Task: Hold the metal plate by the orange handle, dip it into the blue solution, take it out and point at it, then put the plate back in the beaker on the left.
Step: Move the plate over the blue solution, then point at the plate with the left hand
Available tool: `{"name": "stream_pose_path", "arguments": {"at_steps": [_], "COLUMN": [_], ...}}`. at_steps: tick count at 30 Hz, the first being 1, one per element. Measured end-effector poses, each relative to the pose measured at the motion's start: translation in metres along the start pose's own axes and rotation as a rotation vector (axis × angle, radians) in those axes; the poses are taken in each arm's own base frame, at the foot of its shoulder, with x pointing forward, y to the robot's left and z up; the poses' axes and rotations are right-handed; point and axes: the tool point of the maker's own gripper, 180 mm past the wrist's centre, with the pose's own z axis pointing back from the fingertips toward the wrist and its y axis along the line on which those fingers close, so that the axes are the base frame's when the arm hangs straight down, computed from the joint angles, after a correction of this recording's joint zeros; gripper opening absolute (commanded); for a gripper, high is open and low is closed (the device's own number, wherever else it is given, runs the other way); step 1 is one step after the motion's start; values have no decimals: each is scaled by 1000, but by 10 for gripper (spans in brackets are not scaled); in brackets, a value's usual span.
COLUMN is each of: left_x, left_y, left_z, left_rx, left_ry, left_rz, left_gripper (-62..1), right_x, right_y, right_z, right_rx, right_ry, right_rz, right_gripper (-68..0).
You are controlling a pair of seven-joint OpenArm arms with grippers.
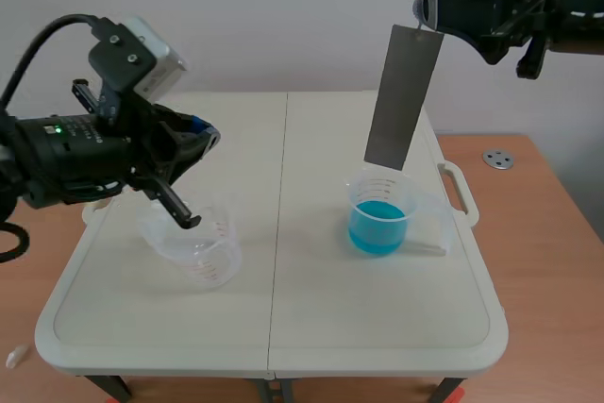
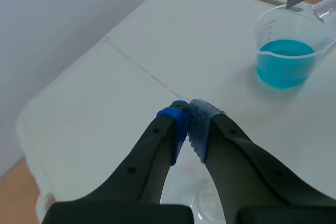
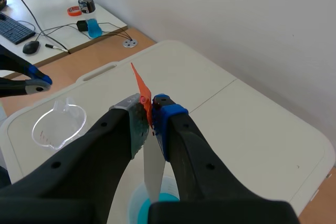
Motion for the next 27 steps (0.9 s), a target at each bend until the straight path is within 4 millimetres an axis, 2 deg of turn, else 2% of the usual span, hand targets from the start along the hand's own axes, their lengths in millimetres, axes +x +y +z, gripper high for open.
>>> {"name": "stream_pose_path", "arguments": {"at_steps": [6,12,17,22,27], "left_x": [1,-3,-4,7,16], "left_y": [-13,-20,-29,-43,-50], "left_z": [-39,-68,-85,-98,-109], "left_rx": [-50,-72,-114,-190,-233], "left_ry": [22,45,63,51,39], "left_rz": [10,31,17,0,0], "left_gripper": [-591,-591,-591,-591,-591], "right_x": [0,0,0,-1,-1], "right_y": [0,0,0,0,0], "right_z": [0,0,0,0,0], "right_rx": [0,0,0,0,0], "right_ry": [0,0,0,8,8], "right_rz": [0,0,0,0,0], "right_gripper": [-662,-662,-662,-662,-662]}}
